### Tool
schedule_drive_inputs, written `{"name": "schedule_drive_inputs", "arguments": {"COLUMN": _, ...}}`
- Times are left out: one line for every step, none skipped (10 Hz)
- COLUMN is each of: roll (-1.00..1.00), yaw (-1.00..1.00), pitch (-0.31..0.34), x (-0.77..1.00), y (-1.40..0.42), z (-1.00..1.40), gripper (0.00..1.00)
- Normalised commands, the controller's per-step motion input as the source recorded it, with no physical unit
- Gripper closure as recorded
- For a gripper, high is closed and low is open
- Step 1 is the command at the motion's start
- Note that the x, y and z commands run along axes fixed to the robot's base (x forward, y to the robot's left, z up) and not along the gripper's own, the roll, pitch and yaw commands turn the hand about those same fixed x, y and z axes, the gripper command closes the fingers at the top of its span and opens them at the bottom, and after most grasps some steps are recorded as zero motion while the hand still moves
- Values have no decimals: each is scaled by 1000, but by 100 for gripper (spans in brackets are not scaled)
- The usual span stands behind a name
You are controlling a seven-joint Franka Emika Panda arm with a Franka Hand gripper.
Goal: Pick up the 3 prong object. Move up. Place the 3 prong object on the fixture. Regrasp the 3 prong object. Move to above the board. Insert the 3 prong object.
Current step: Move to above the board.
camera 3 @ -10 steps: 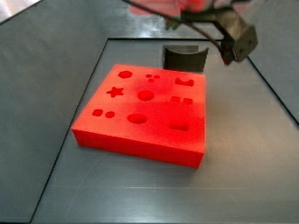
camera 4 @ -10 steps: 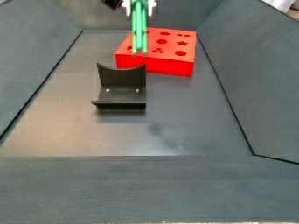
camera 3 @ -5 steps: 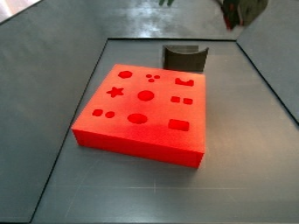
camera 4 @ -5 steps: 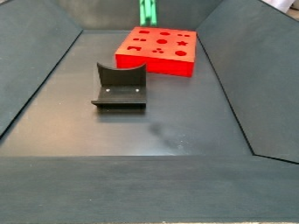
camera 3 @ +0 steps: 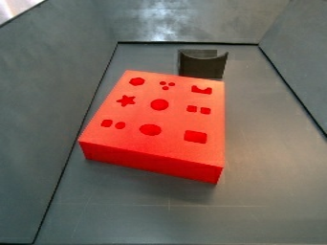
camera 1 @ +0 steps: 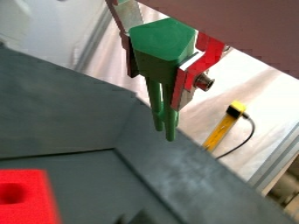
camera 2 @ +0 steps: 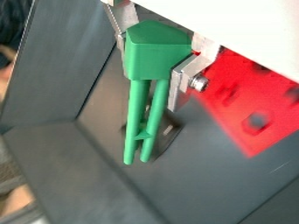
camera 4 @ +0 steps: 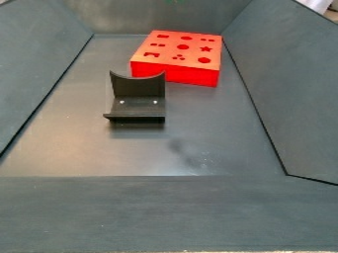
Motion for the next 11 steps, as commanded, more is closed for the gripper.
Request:
{"name": "schedule_drive_inputs", "arguments": {"roll": -1000, "yaw": -69, "pitch": 6, "x": -371, "y": -1000, "z": 618, "gripper": 100}}
{"name": "schedule_drive_inputs", "arguments": {"roll": -1000, "yaw": -69, "pitch": 8, "x": -366, "y": -1000, "z": 596, "gripper": 100}}
{"name": "schedule_drive_inputs", "arguments": {"roll": -1000, "yaw": -70, "pitch": 14, "x": -321, "y": -873, "z": 510, "gripper": 100}}
{"name": "schedule_drive_inputs", "arguments": {"roll": -1000, "yaw": -68, "pitch": 24, "x": -166, "y": -457, "z": 288, "gripper": 100}}
{"name": "schedule_drive_inputs", "arguments": {"roll": -1000, "yaw": -66, "pitch": 31, "x": -70, "y": -210, "z": 142, "gripper": 100}}
{"name": "schedule_drive_inputs", "arguments": {"roll": -1000, "yaw": -61, "pitch": 24, "x": -66, "y": -81, "z": 62, "gripper": 100}}
{"name": "schedule_drive_inputs", "arguments": {"roll": -1000, "yaw": -59, "pitch": 11, "x": -92, "y": -31, "z": 49, "gripper": 100}}
{"name": "schedule_drive_inputs", "arguments": {"roll": -1000, "yaw": -53, "pitch": -8, "x": -93, "y": 15, "z": 23, "gripper": 100}}
{"name": "schedule_drive_inputs", "arguments": {"roll": -1000, "yaw": -48, "pitch": -24, "x": -84, "y": 32, "z": 9, "gripper": 100}}
{"name": "schedule_drive_inputs", "arguments": {"roll": -810, "yaw": -33, "pitch": -32, "x": -70, "y": 33, "z": 6, "gripper": 100}}
{"name": "schedule_drive_inputs", "arguments": {"roll": -591, "yaw": -26, "pitch": -32, "x": -57, "y": 28, "z": -3, "gripper": 100}}
